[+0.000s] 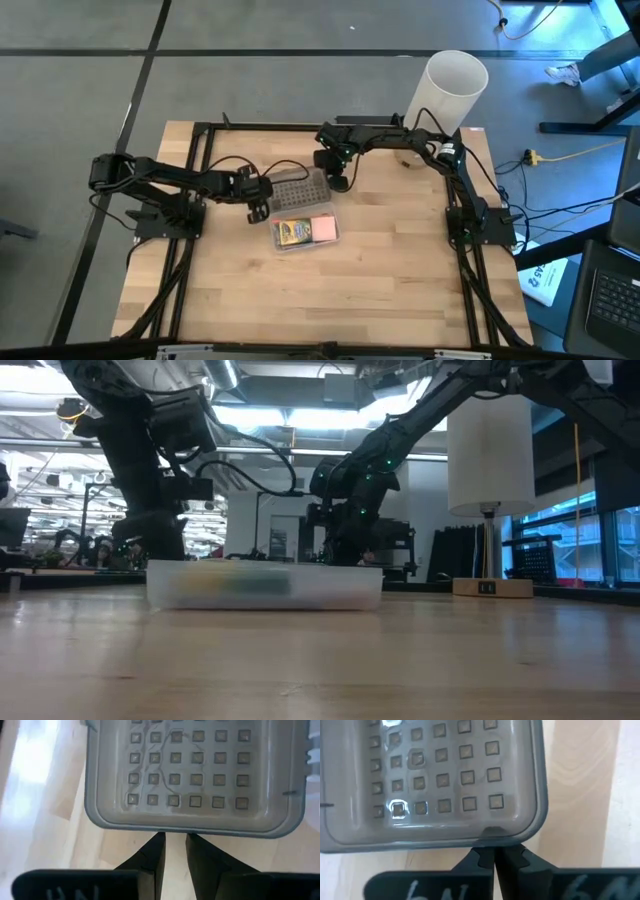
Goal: Pack school essentials
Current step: Close the black supply box
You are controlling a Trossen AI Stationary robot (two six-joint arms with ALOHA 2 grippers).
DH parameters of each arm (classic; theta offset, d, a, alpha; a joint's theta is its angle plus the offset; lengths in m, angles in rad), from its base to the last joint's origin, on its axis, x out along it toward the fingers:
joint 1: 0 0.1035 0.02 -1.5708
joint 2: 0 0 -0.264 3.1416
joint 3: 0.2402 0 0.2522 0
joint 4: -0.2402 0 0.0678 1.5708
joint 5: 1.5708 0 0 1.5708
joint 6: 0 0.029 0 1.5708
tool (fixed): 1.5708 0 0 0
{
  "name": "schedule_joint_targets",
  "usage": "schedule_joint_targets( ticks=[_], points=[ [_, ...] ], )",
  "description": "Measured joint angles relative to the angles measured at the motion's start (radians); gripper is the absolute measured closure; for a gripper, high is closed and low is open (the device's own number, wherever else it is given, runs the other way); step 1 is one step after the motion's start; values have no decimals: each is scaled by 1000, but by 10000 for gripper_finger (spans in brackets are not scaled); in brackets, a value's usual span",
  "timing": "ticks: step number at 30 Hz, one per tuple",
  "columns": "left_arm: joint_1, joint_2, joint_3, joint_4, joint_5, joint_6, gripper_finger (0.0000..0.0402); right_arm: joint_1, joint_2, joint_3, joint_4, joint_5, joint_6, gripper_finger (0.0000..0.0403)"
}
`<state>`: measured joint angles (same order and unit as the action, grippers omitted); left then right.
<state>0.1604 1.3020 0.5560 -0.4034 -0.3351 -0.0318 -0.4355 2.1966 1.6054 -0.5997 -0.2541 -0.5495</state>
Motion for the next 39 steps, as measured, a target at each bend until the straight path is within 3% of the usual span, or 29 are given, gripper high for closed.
schedule_joint_targets(
  ticks=[13, 17, 23, 39],
  points=[
    [0, 0, -1, 48, 1, 223, 331, 0, -1, 0, -18, 6, -68, 397],
    [0, 0, -1, 53, 2, 251, 331, 4, -1, 0, -17, 56, -84, 396],
    [2, -1, -1, 56, -17, 254, 331, 5, -2, 0, -14, 83, -107, 394],
    [102, -1, 2, -45, 20, 149, 331, 7, 21, -8, 29, -7, -105, 393]
  ],
)
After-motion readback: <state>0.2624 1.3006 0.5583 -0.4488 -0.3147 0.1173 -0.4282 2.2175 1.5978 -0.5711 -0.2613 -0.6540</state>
